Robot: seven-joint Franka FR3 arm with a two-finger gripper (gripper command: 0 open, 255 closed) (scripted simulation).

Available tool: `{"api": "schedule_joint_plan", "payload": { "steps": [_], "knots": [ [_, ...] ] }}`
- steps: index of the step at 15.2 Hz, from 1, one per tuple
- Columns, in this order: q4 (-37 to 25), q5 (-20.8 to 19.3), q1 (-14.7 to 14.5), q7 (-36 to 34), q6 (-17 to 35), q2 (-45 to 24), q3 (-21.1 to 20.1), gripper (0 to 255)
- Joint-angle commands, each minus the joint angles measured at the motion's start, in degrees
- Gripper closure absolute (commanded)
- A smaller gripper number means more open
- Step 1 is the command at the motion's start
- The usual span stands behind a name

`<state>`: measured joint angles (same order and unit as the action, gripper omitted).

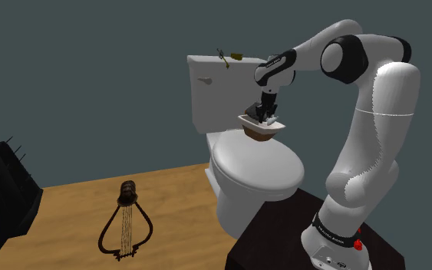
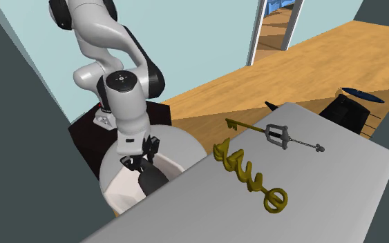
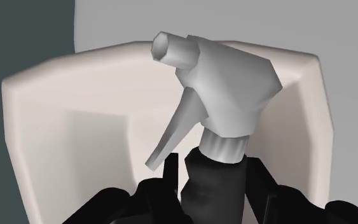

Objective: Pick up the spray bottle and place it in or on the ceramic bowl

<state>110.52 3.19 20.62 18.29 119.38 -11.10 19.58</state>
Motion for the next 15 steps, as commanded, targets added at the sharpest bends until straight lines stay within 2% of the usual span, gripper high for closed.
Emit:
{"api": "schedule_joint_plan", "payload": {
  "steps": [1, 4, 11, 12, 15],
  "knots": [
    [0.85, 0.26, 0.07, 0.21, 1.42, -0.57, -0.05, 255],
    [1.8, 0.68, 0.16, 0.47, 3.25, -1.52, -0.15, 255],
    [1.8, 0.68, 0.15, 0.47, 3.25, -1.52, -0.14, 255],
    [1.85, 0.64, 0.14, 0.45, 3.21, -1.42, -0.14, 0],
    [1.92, 0.63, 0.1, 0.39, 3.26, -1.4, -0.16, 0]
  ]
}}
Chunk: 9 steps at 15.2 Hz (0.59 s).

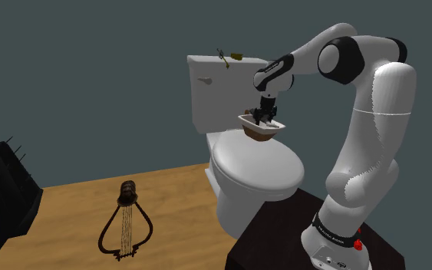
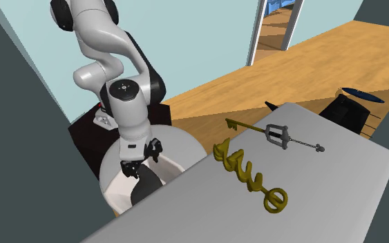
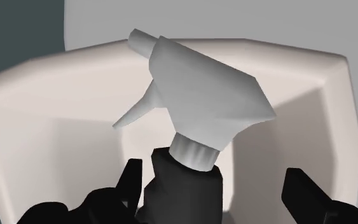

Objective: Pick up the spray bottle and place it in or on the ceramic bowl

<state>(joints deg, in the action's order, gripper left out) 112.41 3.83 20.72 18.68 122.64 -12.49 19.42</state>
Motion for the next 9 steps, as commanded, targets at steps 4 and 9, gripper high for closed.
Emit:
{"api": "schedule_joint_plan", "payload": {
  "steps": [4, 9],
  "knots": [
    [-2.11, -0.65, -0.13, -0.39, -3.5, 1.45, 0.18, 0],
    [-4.19, -1.16, -0.24, -0.74, -6.68, 2.63, 0.27, 0]
  ]
}}
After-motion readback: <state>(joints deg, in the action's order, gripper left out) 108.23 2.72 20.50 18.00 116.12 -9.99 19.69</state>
